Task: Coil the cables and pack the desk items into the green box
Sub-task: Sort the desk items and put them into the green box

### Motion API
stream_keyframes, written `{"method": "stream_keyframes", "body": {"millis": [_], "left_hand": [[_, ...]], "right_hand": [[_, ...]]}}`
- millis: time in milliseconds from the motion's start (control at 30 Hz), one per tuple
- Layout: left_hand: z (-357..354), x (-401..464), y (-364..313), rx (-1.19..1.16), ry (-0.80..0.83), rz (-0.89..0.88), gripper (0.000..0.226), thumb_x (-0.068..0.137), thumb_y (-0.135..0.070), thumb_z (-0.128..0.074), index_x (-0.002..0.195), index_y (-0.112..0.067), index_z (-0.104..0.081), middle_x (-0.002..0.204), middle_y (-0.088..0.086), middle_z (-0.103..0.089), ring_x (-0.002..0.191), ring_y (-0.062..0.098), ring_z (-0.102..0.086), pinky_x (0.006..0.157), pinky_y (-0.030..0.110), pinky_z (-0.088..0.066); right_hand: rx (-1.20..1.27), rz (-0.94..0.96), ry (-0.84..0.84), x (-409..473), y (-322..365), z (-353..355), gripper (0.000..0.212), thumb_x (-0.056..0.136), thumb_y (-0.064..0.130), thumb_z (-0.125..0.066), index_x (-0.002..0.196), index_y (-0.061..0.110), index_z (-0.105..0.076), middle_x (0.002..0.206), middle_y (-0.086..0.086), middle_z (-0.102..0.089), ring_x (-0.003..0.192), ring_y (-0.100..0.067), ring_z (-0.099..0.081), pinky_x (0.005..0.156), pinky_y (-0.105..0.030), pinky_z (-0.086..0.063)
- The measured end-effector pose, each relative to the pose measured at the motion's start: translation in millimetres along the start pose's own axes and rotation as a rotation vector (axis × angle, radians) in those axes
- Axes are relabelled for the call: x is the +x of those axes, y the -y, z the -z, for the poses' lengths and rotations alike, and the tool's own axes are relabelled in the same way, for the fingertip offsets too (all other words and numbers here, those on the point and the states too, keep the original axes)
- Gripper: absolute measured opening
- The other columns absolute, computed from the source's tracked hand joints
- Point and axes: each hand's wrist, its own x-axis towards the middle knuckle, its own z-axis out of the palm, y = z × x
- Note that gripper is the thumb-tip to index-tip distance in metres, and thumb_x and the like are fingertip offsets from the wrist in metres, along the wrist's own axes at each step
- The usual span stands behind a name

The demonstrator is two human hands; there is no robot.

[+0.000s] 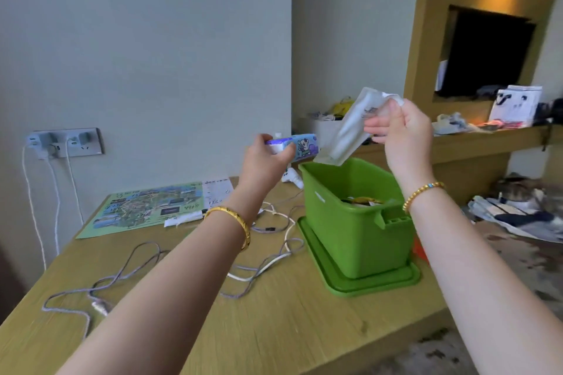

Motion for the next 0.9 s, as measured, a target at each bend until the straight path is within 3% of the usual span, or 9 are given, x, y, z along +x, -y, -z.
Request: {"method": "stream_keyframes", "body": {"millis": [167, 267, 333, 433, 533, 633, 733, 800, 900], "left_hand": [[-35.7, -1.0, -8.5, 0.094, 0.084, -0.012, 0.048, 0.083, -0.041, -0.06, 0.119, -0.013, -0.047, 0.113, 0.012, -0.057, 0.095, 0.024, -0.055, 0.073, 0.028, -0.041], [-48.6, -0.3, -7.7, 0.146, 0.113, -0.017, 0.045, 0.083, -0.041, -0.06, 0.116, -0.014, -0.049, 0.112, 0.012, -0.058, 0.095, 0.024, -0.057, 0.075, 0.029, -0.045], [-54.5, 0.6, -4.7, 0.148, 0.123, -0.011, 0.037, 0.083, -0.04, -0.06, 0.109, -0.016, -0.05, 0.111, 0.011, -0.059, 0.093, 0.023, -0.057, 0.075, 0.029, -0.045], [-62.5, 2.5, -0.1, 0.142, 0.136, -0.001, 0.031, 0.083, -0.041, -0.06, 0.102, -0.019, -0.048, 0.109, 0.012, -0.06, 0.098, 0.026, -0.058, 0.084, 0.036, -0.051], [-70.5, 4.9, 0.9, 0.128, 0.112, 0.006, 0.035, 0.084, -0.041, -0.06, 0.108, -0.016, -0.051, 0.111, 0.014, -0.058, 0.101, 0.028, -0.057, 0.083, 0.038, -0.052], [-80.8, 6.2, -2.2, 0.12, 0.091, 0.007, 0.041, 0.086, -0.041, -0.059, 0.115, -0.014, -0.052, 0.109, 0.012, -0.052, 0.109, 0.029, -0.051, 0.081, 0.03, -0.047], [-91.9, 7.2, -7.4, 0.11, 0.091, -0.013, 0.041, 0.087, -0.04, -0.058, 0.117, -0.013, -0.053, 0.1, 0.01, -0.045, 0.117, 0.027, -0.044, 0.079, 0.027, -0.04], [-99.0, 7.7, -10.2, 0.138, 0.093, -0.037, 0.042, 0.087, -0.04, -0.057, 0.118, -0.012, -0.054, 0.111, 0.015, -0.047, 0.112, 0.023, -0.044, 0.082, 0.028, -0.041], [-106.8, 4.9, -15.3, 0.259, 0.094, -0.055, 0.046, 0.089, -0.04, -0.053, 0.125, -0.011, -0.049, 0.137, 0.024, -0.033, 0.112, 0.028, -0.049, 0.088, 0.035, -0.044]], "right_hand": [[-0.266, -0.103, 0.263, 9.1, -33.7, 25.2, 0.026, 0.1, 0.016, -0.033, 0.102, 0.014, -0.059, 0.092, -0.009, -0.067, 0.078, -0.014, -0.064, 0.063, -0.021, -0.053], [-0.702, -0.02, 0.546, 10.0, -52.3, 35.3, 0.029, 0.097, 0.009, -0.039, 0.103, 0.012, -0.067, 0.107, -0.009, -0.067, 0.086, -0.023, -0.062, 0.074, -0.036, -0.052], [-1.057, -0.068, 0.747, 14.6, -56.6, 42.5, 0.044, 0.092, -0.006, -0.038, 0.115, 0.018, -0.066, 0.121, -0.011, -0.063, 0.087, -0.023, -0.062, 0.073, -0.032, -0.052], [-1.295, -0.185, 0.778, 19.8, -55.6, 48.9, 0.061, 0.084, -0.014, -0.034, 0.126, 0.022, -0.058, 0.134, -0.007, -0.055, 0.115, -0.028, -0.055, 0.094, -0.037, -0.048], [-1.202, -0.124, 0.757, 21.7, -52.0, 43.0, 0.062, 0.083, -0.013, -0.031, 0.125, 0.023, -0.058, 0.136, -0.006, -0.052, 0.12, -0.028, -0.051, 0.095, -0.035, -0.045], [-1.037, -0.22, 1.048, 13.9, -44.0, 31.8, 0.055, 0.087, -0.009, -0.029, 0.121, 0.019, -0.062, 0.135, 0.001, -0.054, 0.119, -0.02, -0.053, 0.098, -0.03, -0.044], [-1.133, -0.303, 1.235, 9.0, -43.5, 22.9, 0.052, 0.086, -0.007, -0.032, 0.115, 0.018, -0.067, 0.131, 0.002, -0.056, 0.115, -0.021, -0.054, 0.095, -0.028, -0.045], [-1.097, -0.363, 1.168, 12.4, -49.0, 21.0, 0.04, 0.087, -0.002, -0.039, 0.11, 0.012, -0.07, 0.124, -0.003, -0.061, 0.113, -0.023, -0.056, 0.097, -0.03, -0.044], [-0.956, -0.441, 0.841, 18.2, -59.5, 23.7, 0.032, 0.09, 0.004, -0.041, 0.109, 0.002, -0.066, 0.115, -0.013, -0.065, 0.118, -0.03, -0.052, 0.109, -0.047, -0.031]]}}
